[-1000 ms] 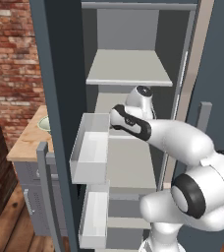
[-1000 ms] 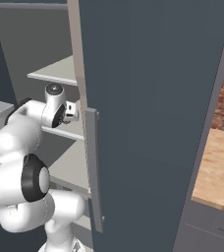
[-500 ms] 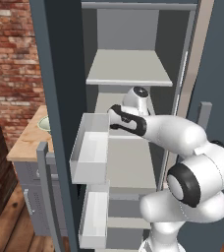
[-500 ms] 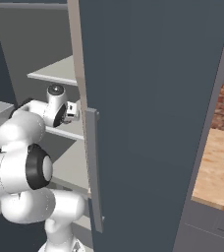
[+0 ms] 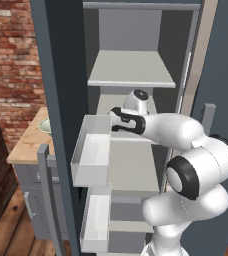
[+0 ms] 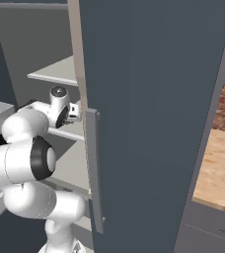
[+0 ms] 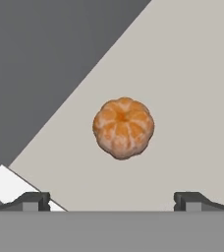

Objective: Take the bell pepper, orange, and tangerine from the freezer and place them in the bowl on the counter.

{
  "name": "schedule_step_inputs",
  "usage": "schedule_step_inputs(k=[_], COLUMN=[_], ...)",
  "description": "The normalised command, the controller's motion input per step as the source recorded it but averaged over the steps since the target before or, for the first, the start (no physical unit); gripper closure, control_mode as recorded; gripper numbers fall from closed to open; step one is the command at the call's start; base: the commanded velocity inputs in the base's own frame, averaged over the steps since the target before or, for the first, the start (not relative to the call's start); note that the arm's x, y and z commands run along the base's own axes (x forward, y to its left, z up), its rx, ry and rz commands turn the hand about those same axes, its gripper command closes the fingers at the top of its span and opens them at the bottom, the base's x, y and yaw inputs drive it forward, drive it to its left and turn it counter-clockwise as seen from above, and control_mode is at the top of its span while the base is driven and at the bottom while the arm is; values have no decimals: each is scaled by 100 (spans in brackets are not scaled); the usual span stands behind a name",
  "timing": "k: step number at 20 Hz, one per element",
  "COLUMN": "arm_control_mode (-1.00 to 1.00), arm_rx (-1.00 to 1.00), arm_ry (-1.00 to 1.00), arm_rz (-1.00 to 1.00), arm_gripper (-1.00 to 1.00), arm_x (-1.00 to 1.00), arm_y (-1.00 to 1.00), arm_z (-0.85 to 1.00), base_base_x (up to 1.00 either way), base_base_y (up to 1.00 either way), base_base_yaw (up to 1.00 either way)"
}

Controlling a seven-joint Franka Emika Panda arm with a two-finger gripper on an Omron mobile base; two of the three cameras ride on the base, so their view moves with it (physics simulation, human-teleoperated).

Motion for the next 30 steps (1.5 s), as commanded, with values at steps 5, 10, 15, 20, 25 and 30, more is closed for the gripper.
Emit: schedule_step_inputs(k=[5, 10, 15, 20, 25, 30], arm_control_mode=[-100, -100, -100, -100, -100, -100], arm_rx=[0, 0, 0, 0, 0, 0], arm_ry=[0, 0, 0, 0, 0, 0], arm_rz=[0, 0, 0, 0, 0, 0], arm_gripper=[-100, -100, -100, -100, -100, -100], arm_x=[17, 17, 17, 15, 20, 14], arm_y=[1, 3, 7, 6, 3, 1], arm_z=[-9, -4, -2, -9, -17, -13], base_base_x=[0, 0, 0, 0, 0, 0], base_base_y=[0, 0, 0, 0, 0, 0], base_base_yaw=[0, 0, 0, 0, 0, 0])
